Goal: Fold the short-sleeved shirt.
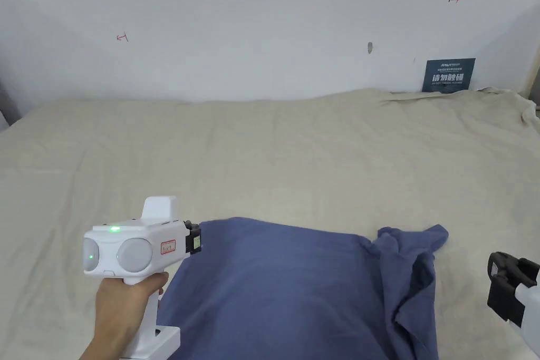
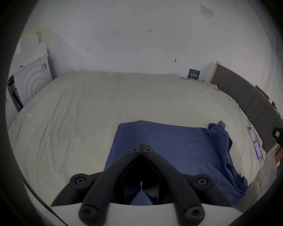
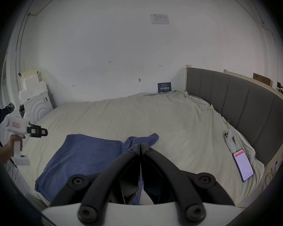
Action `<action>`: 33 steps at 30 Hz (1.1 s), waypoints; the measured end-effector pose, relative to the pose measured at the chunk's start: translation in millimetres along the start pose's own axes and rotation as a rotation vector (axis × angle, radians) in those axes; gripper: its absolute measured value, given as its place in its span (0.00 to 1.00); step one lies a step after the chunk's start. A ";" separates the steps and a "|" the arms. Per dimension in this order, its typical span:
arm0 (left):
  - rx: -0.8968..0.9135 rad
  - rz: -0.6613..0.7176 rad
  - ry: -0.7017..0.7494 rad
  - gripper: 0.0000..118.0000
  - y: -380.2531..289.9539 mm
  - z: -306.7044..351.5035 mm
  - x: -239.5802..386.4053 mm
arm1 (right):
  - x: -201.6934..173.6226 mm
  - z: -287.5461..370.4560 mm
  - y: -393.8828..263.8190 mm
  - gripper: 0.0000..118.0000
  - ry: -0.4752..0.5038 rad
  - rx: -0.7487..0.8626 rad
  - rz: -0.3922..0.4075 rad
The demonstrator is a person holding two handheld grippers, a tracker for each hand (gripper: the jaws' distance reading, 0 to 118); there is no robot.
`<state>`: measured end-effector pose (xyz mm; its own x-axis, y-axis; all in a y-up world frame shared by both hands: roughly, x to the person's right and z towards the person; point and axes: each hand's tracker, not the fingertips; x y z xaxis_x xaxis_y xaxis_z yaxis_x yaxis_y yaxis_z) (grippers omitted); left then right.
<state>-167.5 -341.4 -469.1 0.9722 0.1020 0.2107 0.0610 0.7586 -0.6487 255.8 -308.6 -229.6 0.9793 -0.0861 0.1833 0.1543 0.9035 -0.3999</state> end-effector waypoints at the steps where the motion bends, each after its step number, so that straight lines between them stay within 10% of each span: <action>1: -0.020 0.009 -0.001 0.00 9.3 -18.4 -3.1 | 0.2 -6.1 0.9 0.00 -0.002 -0.006 0.004; 5: -0.126 0.003 -0.002 0.10 38.5 -87.7 -13.4 | 4.4 -32.1 2.3 0.00 -0.003 -0.029 0.003; 12: -0.279 -0.014 0.079 0.84 54.4 -182.5 -24.0 | 10.6 -71.7 -3.8 0.00 -0.017 -0.081 0.000; 18: -0.326 -0.040 0.119 0.83 52.7 -230.1 -24.6 | 15.9 -87.8 -9.7 0.00 -0.042 -0.110 0.002; 24: -0.390 -0.037 0.104 0.50 41.0 -251.3 -18.3 | 22.2 -96.4 -12.0 0.00 -0.060 -0.141 -0.008; 27: -0.357 -0.017 0.089 0.10 43.8 -243.2 -16.4 | 23.8 -104.9 -11.0 0.00 -0.054 -0.167 -0.009; 33: -0.314 -0.092 0.045 0.04 39.5 -217.4 -3.5 | 28.3 -153.7 0.9 0.00 -0.018 -0.246 -0.044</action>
<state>-119.4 -451.7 -654.5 0.9679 0.0082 0.2511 0.2092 0.5270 -0.8237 303.8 -374.8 -362.8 0.9686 -0.1138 0.2211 0.2267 0.7692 -0.5974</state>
